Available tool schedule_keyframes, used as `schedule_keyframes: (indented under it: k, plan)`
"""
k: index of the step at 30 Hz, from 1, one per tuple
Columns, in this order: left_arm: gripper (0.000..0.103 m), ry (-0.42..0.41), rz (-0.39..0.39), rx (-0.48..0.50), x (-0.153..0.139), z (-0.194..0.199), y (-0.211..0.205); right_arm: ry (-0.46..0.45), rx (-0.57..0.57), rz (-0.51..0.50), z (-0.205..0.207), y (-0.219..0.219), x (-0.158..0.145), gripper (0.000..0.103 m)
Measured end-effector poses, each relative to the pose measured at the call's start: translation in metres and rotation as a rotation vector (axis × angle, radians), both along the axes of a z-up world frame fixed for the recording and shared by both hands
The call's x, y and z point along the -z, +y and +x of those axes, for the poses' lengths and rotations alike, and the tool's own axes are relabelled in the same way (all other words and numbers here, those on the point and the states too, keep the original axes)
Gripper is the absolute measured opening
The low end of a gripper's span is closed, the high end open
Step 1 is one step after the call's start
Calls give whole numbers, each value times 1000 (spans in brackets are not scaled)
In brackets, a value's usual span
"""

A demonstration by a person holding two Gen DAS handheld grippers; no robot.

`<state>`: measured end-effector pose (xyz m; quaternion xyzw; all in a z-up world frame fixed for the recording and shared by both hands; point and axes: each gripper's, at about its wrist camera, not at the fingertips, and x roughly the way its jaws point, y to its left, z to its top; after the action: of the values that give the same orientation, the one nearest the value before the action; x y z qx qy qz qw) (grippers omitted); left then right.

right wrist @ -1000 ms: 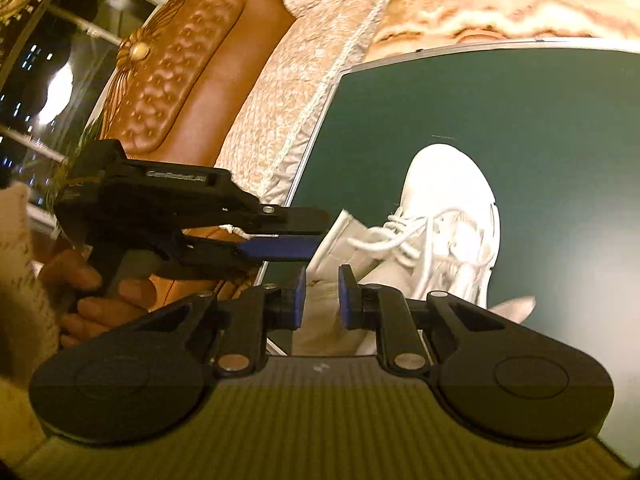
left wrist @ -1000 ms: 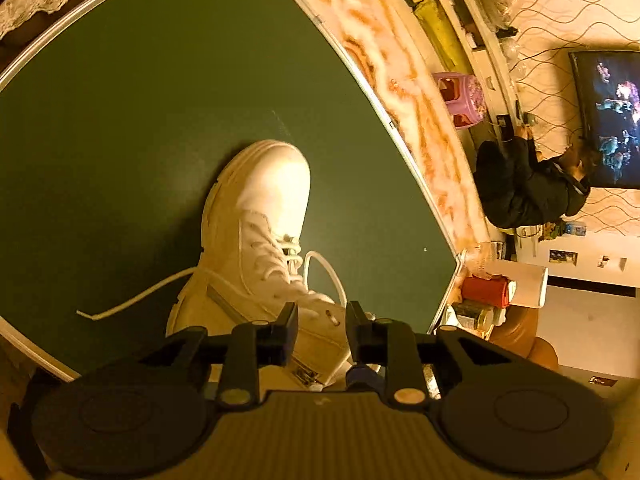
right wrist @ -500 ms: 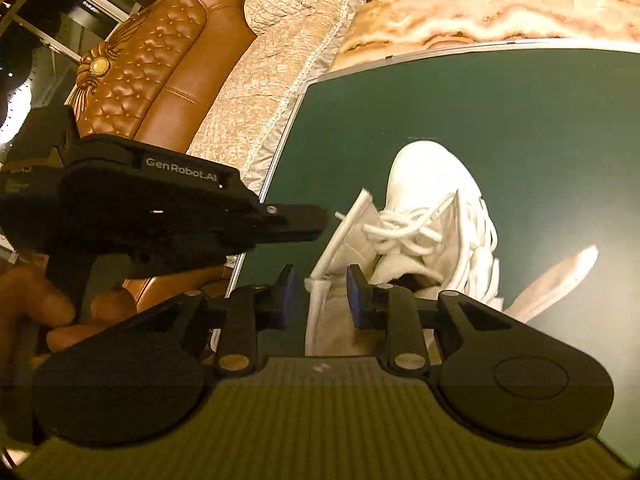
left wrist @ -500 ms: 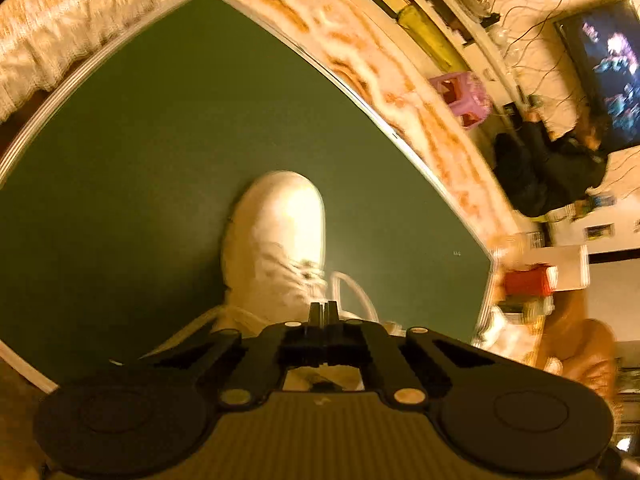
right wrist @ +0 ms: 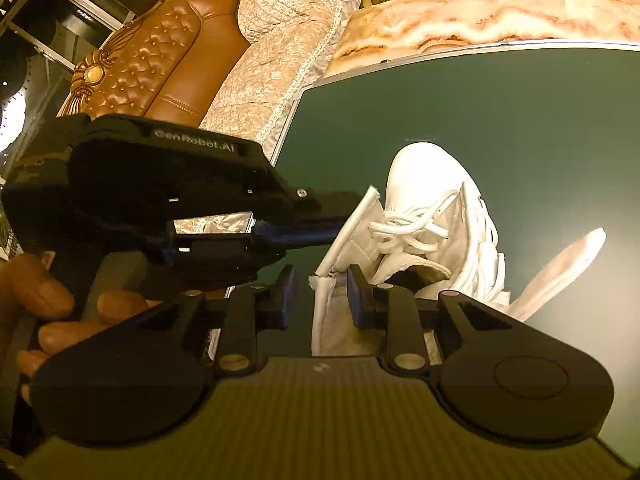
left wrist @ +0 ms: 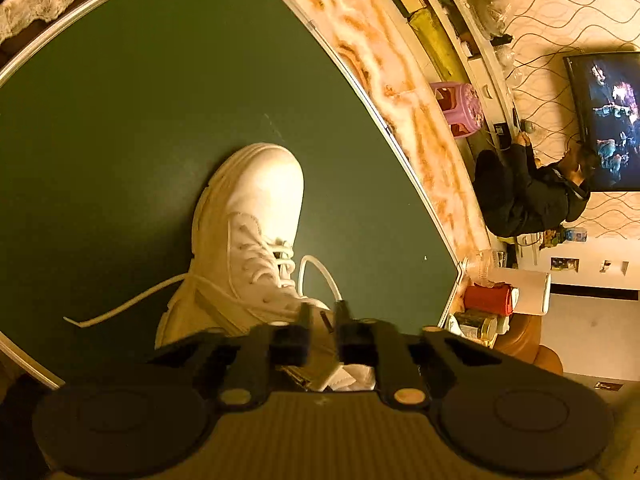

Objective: Lace up shoes with both hands

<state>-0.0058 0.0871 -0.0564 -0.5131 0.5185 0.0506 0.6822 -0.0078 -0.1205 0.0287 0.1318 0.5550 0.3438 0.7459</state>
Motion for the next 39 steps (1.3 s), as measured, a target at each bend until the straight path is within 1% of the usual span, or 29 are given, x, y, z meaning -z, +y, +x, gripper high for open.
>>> schedule_keyframes:
  k: [2,4,5,6,7,9,10,13,14,16,18,19,22,24,26,27,28,30,33,35,36,37,38,39]
  plan:
    - [1,-21,20,13,-3,1,-4,-2,1,0,0,1,0,31]
    - [0,-30,72,39,-9,2,-7,-8,2,-2,-1,2,0,31]
    - [0,-41,128,70,-16,5,-11,-14,3,-8,-1,3,0,31]
    - [0,-57,199,113,-24,7,-15,-19,4,-18,-1,3,0,31]
    - [0,-80,295,171,-34,9,-22,-23,3,-25,-2,4,0,31]
    - [0,-102,426,251,-47,9,-29,-29,0,-31,-3,6,0,30]
    - [0,-104,475,273,-51,9,-31,-34,-2,-35,-3,7,0,29]
    - [0,-106,705,327,-62,4,-32,-58,11,-65,-5,9,1,28]
    - [0,-91,752,336,-63,3,-28,-59,16,-69,-6,8,1,28]
    - [0,-24,802,328,-58,-3,-12,-53,22,-63,-6,5,2,28]
    - [0,54,896,332,-51,-13,7,-51,23,-58,-6,4,3,28]
    - [0,106,933,329,-45,-20,20,-48,25,-55,-6,3,4,28]
    - [0,292,1001,302,-27,-45,63,-46,32,-57,-5,2,6,28]
    - [4,365,1009,302,-21,-61,83,-44,26,-51,-5,2,7,28]
    - [4,388,1020,354,-18,-68,79,-59,12,-60,-7,6,6,28]
    - [4,389,1012,382,-17,-68,72,-69,9,-69,-7,8,5,28]
    - [3,387,973,400,-14,-69,66,-73,12,-75,-7,8,5,31]
    - [2,363,843,413,-8,-73,53,-59,27,-72,-5,4,7,31]
    - [2,321,593,423,6,-83,36,-33,42,-56,-2,-4,10,31]
    - [3,287,386,432,20,-91,28,-20,43,-47,1,-7,11,31]
    - [7,278,291,438,29,-94,25,-16,38,-44,2,-7,11,31]
    - [14,285,227,428,36,-96,24,-14,30,-42,3,-7,12,31]
    - [21,293,169,416,43,-98,24,-15,23,-44,3,-6,12,31]
    - [31,303,141,384,50,-102,25,-17,19,-49,4,-6,12,31]
